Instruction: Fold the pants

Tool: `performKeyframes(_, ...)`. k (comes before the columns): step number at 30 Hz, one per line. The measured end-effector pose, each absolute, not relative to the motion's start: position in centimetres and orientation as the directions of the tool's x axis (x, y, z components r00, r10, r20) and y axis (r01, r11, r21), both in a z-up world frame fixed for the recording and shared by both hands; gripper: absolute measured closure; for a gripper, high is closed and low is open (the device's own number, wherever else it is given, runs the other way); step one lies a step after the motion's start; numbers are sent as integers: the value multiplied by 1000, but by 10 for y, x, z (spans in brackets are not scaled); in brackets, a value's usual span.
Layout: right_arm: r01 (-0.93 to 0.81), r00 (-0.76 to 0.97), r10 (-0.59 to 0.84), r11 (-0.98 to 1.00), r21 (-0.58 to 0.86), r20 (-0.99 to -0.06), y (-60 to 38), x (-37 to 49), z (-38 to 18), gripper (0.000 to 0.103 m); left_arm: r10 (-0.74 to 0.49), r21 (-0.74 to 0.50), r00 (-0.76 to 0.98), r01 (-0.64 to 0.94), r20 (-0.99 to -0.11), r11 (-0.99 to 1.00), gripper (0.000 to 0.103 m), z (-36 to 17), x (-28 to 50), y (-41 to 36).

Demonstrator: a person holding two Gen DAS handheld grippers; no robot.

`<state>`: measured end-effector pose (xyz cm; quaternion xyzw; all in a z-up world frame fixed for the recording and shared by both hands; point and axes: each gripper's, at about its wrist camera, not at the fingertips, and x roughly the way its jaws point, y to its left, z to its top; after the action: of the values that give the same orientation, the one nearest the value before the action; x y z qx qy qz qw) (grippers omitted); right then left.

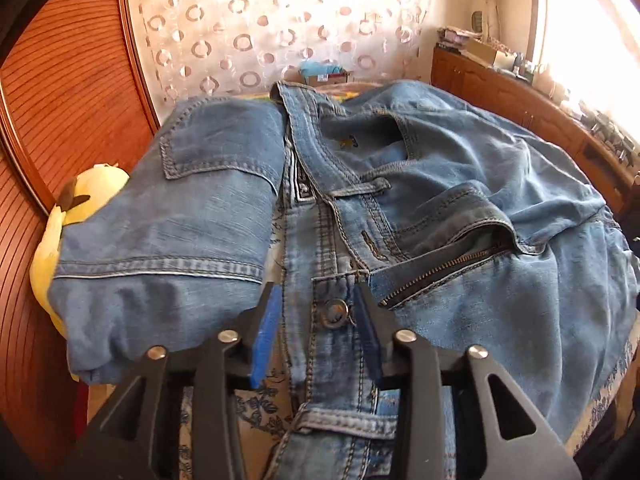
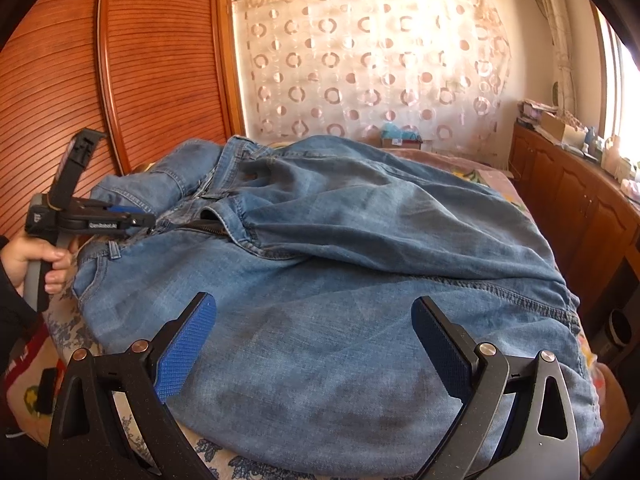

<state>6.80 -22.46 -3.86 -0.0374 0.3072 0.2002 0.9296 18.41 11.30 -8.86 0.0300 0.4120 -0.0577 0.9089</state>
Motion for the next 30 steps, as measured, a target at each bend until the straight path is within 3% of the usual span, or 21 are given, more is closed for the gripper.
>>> performKeyframes(3,-433,714,374,900,47,-591,-215,77,-35,4,-112,-19,668,145,-736,989,55,-82,178,118)
performKeyframes(10,-552,658,463,833,37,-594,-176,114,-17,17,-124,-14,702,161,-702,987,52,-71,168,122)
performKeyframes(22,-754,471,552,656,10,-688,-73,187,-34,47,-149,-36,663,180,-734,983,52,-84,175,139)
performKeyframes(26,-800,397,572,599,35,-718,-46,199,-46,63,-156,-46,657,183,-738,982,52,-88,176,144)
performKeyframes(30,-823,322,568,564,73,-757,-24,213,-61,64,-164,-53,651,187,-741,981,52,-91,176,147)
